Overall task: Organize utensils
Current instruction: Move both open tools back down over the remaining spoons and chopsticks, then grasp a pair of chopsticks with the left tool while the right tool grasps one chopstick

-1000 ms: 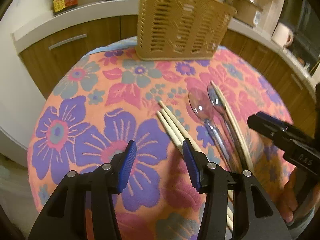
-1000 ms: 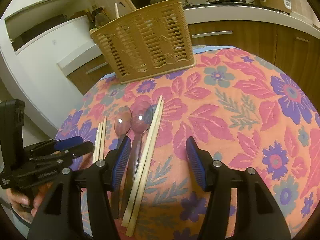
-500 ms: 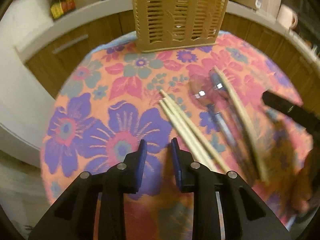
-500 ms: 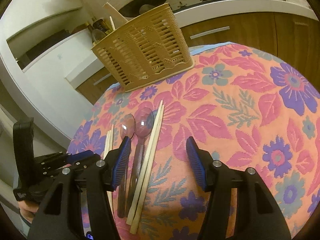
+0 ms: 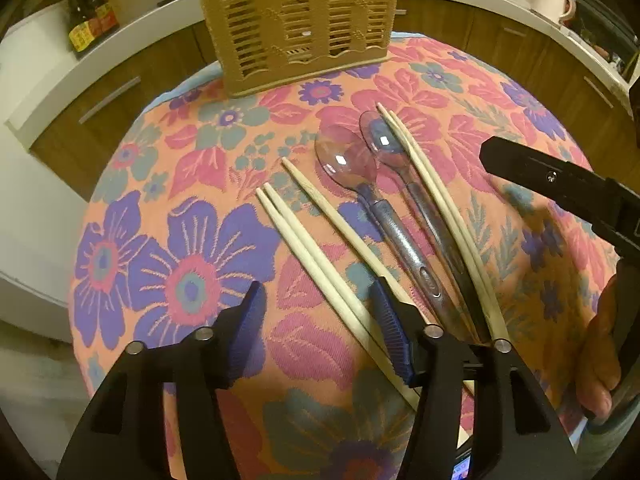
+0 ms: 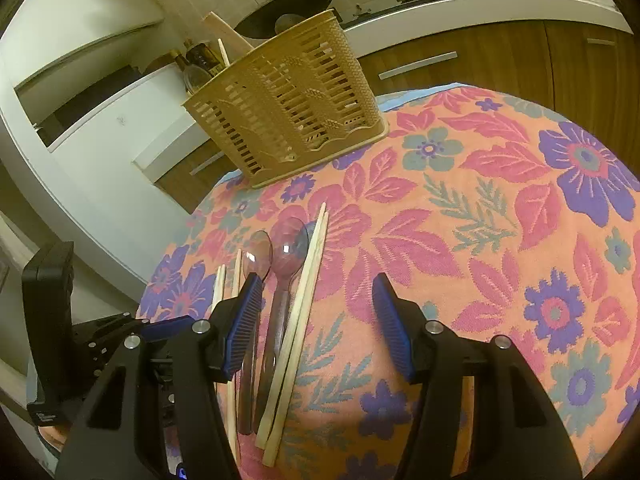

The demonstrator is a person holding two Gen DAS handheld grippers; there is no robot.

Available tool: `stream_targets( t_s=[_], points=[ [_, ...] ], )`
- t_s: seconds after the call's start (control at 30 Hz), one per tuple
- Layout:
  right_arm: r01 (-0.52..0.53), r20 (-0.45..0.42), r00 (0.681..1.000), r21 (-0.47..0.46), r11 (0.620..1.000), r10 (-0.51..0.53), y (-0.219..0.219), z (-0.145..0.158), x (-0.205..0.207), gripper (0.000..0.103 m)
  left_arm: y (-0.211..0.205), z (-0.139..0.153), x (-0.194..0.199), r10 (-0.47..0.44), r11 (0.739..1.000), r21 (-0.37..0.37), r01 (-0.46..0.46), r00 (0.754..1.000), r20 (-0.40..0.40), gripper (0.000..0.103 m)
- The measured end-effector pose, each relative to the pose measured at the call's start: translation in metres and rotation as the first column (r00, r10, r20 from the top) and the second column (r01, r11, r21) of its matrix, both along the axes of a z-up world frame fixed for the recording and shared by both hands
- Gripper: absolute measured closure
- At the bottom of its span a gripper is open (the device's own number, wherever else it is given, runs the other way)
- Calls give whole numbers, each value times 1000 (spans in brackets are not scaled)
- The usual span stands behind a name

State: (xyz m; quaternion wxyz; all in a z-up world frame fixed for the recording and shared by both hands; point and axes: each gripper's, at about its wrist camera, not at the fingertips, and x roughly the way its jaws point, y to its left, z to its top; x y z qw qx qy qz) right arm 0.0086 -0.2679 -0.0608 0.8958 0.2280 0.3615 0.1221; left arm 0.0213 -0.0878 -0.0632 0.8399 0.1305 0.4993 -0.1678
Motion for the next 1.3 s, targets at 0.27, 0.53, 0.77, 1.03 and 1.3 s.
stream_targets(
  t_s=[0.27,0.53,0.77,1.03,1.3],
  points=[
    [1,-29,1000,-7,1000,-1,1,1,-1,50,15,2,17,-5,998,-60,8,999,49,93],
    [-97,-182,980,-102,990,77,30,-8,6,73,34,3,34,28,996,-91,-21,997,77,93],
    [-110,-233,971,-292,950,41,54,-5,25,80,41,2,35,9,995,-103,1,996,90,92],
    [-131,-310,950,-346,929,18,52,-3,22,82,42,2,33,-13,994,-106,24,995,101,92],
    [-253,-464,884,-379,890,54,66,-1,62,83,41,2,35,-42,996,-82,47,997,58,88]
  ],
)
